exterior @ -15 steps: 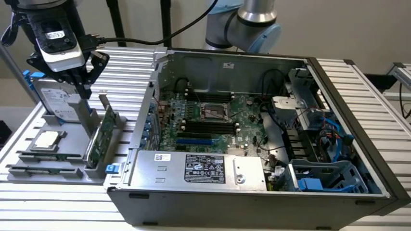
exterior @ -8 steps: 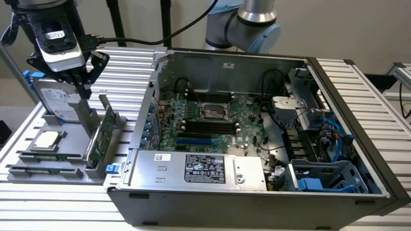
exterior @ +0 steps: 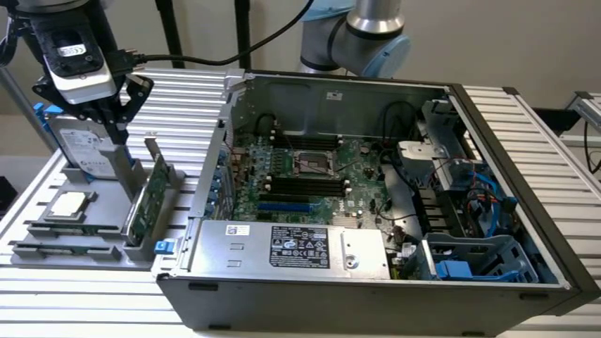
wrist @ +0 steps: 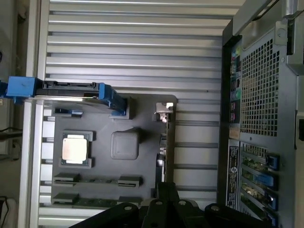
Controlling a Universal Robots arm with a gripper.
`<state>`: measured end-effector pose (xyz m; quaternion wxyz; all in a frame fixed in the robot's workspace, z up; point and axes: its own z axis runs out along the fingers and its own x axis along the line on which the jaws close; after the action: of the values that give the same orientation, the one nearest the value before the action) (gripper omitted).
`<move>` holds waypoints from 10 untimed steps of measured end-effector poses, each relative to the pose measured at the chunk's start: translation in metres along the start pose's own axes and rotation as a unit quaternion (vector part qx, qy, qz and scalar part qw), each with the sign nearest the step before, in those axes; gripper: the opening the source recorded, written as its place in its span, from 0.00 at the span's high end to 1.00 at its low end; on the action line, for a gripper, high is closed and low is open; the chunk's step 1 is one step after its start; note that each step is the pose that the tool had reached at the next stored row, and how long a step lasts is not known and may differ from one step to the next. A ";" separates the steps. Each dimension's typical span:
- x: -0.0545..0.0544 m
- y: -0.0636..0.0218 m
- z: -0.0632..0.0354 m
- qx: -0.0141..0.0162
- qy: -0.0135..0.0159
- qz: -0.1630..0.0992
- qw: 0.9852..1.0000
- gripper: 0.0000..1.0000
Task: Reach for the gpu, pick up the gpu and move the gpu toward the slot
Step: 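Pick up the gpu and move the gpu toward the slot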
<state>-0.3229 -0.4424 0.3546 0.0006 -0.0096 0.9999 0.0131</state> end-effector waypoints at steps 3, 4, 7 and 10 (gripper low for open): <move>0.003 0.0005 0.0000 0.000 0.000 0.000 1.000 0.88; 0.003 0.0005 0.0000 0.000 0.000 0.000 1.000 0.82; 0.003 0.0005 0.0001 0.000 0.000 0.000 1.000 0.70; 0.003 0.0004 0.0038 0.000 0.000 0.000 1.000 0.64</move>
<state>-0.3257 -0.4419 0.3508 0.0009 -0.0096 0.9999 0.0128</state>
